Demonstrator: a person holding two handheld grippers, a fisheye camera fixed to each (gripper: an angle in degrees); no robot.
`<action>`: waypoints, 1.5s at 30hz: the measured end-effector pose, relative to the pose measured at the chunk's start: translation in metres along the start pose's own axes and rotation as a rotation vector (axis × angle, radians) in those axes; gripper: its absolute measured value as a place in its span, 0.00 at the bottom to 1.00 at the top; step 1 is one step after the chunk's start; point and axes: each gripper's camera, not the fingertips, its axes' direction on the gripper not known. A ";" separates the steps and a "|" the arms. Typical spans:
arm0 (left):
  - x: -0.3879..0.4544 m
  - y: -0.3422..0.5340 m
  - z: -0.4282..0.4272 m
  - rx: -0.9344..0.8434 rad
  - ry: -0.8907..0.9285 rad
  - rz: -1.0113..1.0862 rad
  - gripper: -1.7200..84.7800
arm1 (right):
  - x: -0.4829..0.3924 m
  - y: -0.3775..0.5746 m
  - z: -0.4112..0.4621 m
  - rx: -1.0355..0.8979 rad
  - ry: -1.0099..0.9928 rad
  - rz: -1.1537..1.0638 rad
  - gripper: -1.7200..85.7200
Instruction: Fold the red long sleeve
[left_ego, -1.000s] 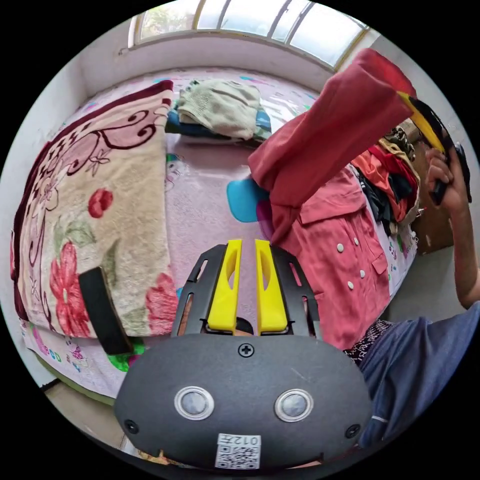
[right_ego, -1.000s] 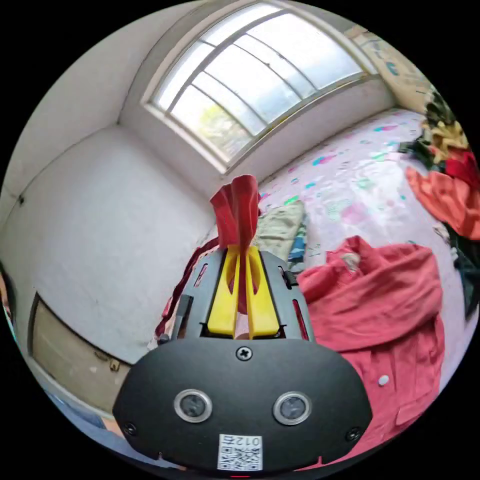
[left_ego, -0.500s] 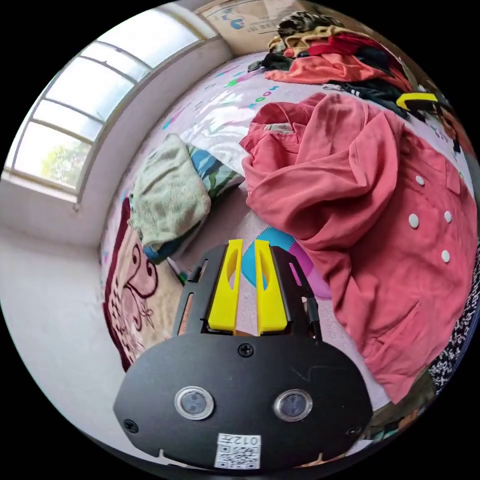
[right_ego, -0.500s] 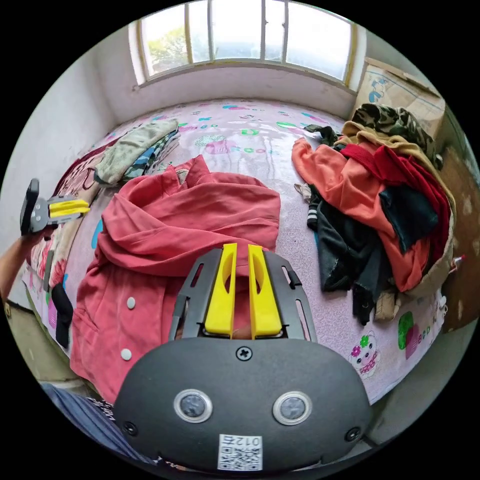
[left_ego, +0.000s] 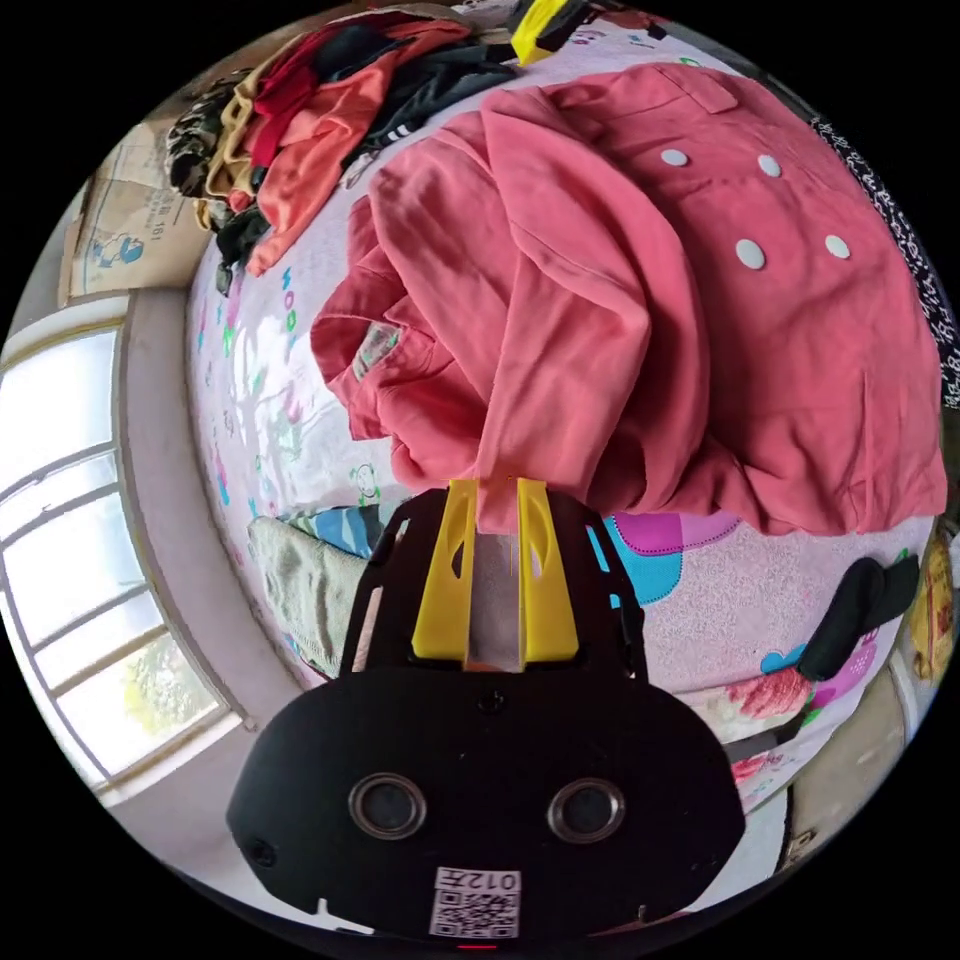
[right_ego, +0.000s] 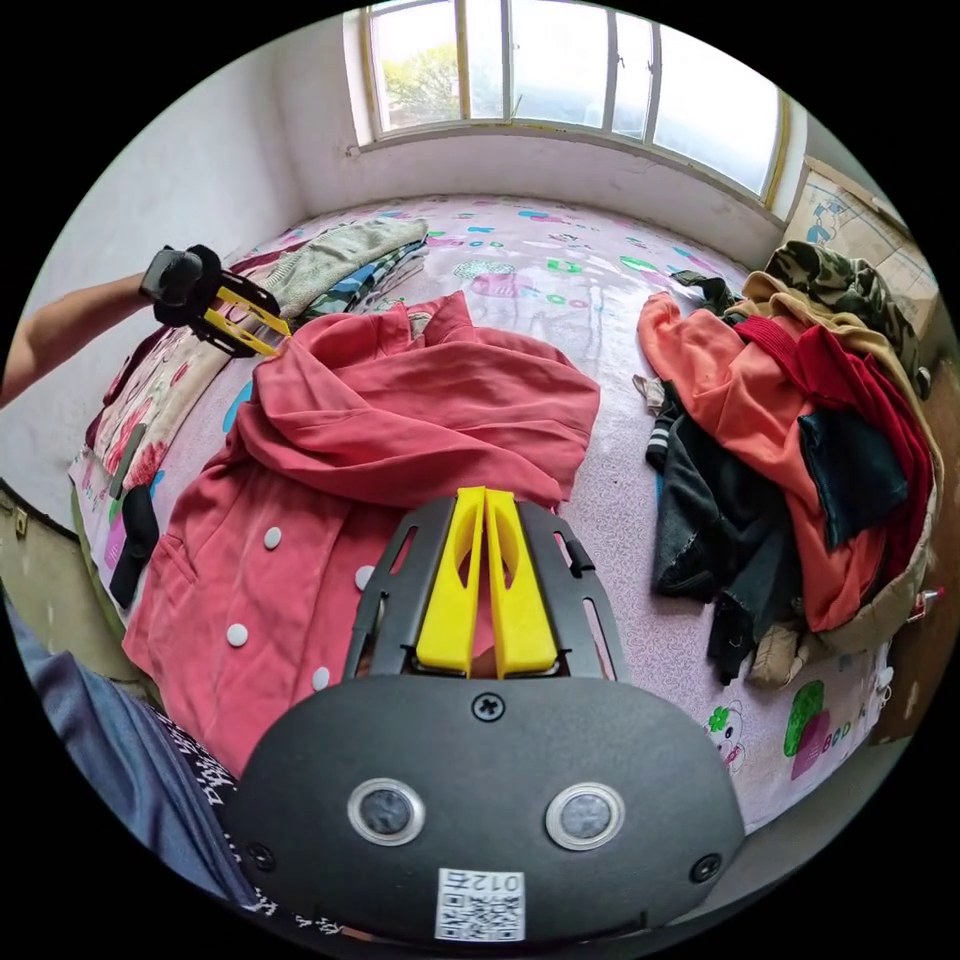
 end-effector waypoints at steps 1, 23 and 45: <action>-0.008 -0.005 0.004 0.003 0.044 0.010 0.07 | 0.007 0.001 -0.001 -0.007 -0.006 0.008 0.02; -0.142 -0.008 0.111 0.035 0.356 -0.338 0.02 | 0.179 0.008 0.024 -0.138 -0.285 0.382 0.11; -0.241 0.081 0.237 0.024 0.776 -0.870 0.02 | 0.122 0.052 0.006 -0.203 -0.200 0.086 0.02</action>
